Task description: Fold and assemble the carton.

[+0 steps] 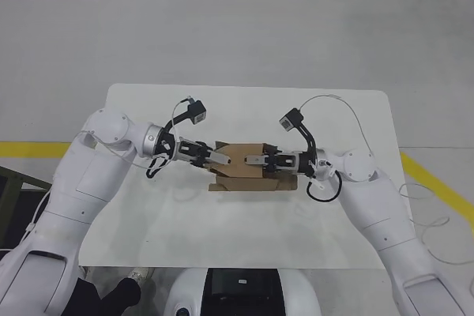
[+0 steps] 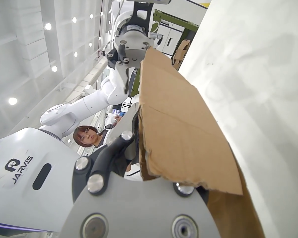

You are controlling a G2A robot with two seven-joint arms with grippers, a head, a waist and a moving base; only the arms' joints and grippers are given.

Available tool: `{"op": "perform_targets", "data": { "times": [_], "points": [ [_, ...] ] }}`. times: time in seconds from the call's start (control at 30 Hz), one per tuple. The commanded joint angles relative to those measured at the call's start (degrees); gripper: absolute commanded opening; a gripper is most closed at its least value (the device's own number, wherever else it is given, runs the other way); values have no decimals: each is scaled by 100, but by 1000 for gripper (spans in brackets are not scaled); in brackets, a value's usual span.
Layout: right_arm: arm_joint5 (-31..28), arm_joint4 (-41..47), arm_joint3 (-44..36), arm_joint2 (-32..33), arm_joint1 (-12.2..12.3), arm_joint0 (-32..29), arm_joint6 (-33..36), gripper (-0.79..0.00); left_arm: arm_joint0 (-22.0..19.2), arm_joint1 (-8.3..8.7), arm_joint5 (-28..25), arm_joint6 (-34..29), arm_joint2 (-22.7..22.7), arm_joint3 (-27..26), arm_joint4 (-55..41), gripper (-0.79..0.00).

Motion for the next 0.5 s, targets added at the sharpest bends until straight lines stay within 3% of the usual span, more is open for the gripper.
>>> {"op": "perform_targets", "data": {
  "times": [0.0, 0.47],
  "points": [
    [20, -57, -8, 7, 4, -9, -75, -785, 20, 8, -19, -11, -31, -27, -43, 0],
    [190, -466, -141, -29, 17, -92, -538, -785, 212, 81, -108, -59, -298, -443, -357, 0]
  ]
}}
